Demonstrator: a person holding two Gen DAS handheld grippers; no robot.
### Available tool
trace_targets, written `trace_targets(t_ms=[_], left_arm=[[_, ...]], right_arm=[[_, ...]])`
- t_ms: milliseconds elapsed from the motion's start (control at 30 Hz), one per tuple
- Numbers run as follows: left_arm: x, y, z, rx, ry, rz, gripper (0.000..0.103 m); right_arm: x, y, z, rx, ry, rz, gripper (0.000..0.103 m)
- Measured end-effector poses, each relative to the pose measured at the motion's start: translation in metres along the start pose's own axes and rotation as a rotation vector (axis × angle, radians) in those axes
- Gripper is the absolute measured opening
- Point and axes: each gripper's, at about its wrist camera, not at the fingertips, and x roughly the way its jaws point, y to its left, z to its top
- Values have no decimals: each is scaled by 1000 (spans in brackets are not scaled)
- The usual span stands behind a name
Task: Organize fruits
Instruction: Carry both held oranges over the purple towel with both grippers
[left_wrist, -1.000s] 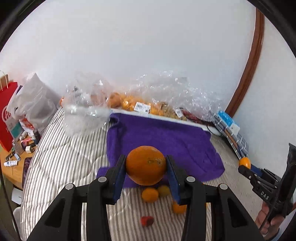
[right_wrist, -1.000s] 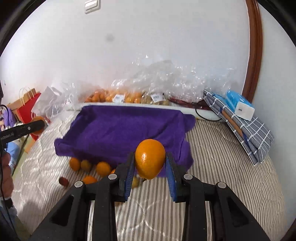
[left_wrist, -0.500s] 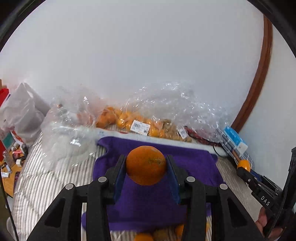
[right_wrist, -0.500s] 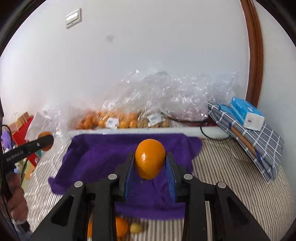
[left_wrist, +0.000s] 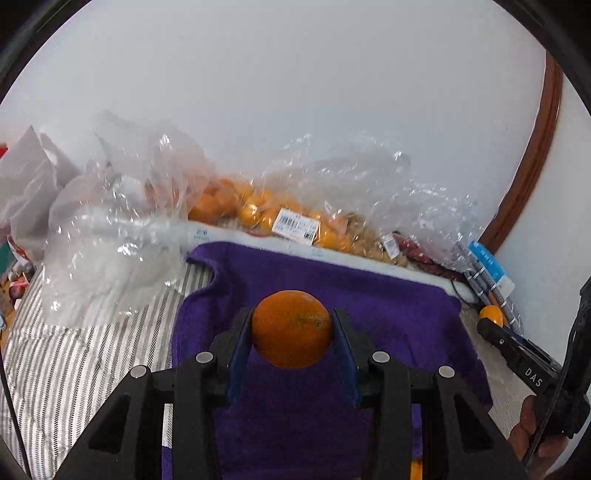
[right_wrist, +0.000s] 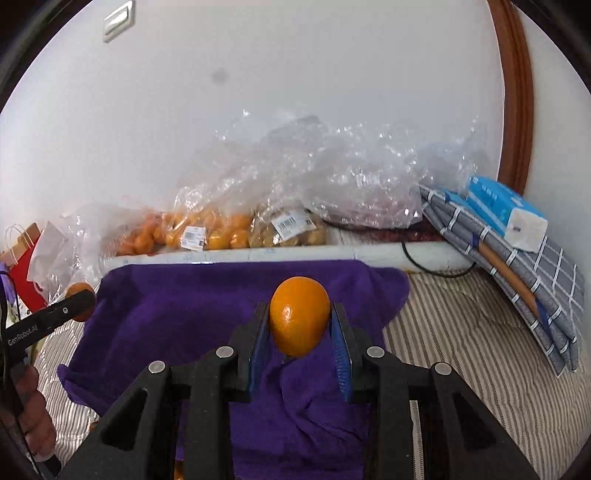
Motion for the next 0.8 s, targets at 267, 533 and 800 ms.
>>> trace_targets(t_ms=[267, 533, 800], left_arm=[[26, 7, -8, 8, 75, 61, 40], [35, 9, -9, 25, 97, 76, 40], [41, 5, -13, 41, 125, 82, 40]], right_arm=[[31, -9, -12, 15, 89, -24, 32], [44, -2, -20, -12, 139, -14, 32], [52, 0, -26, -24, 172, -12, 32]])
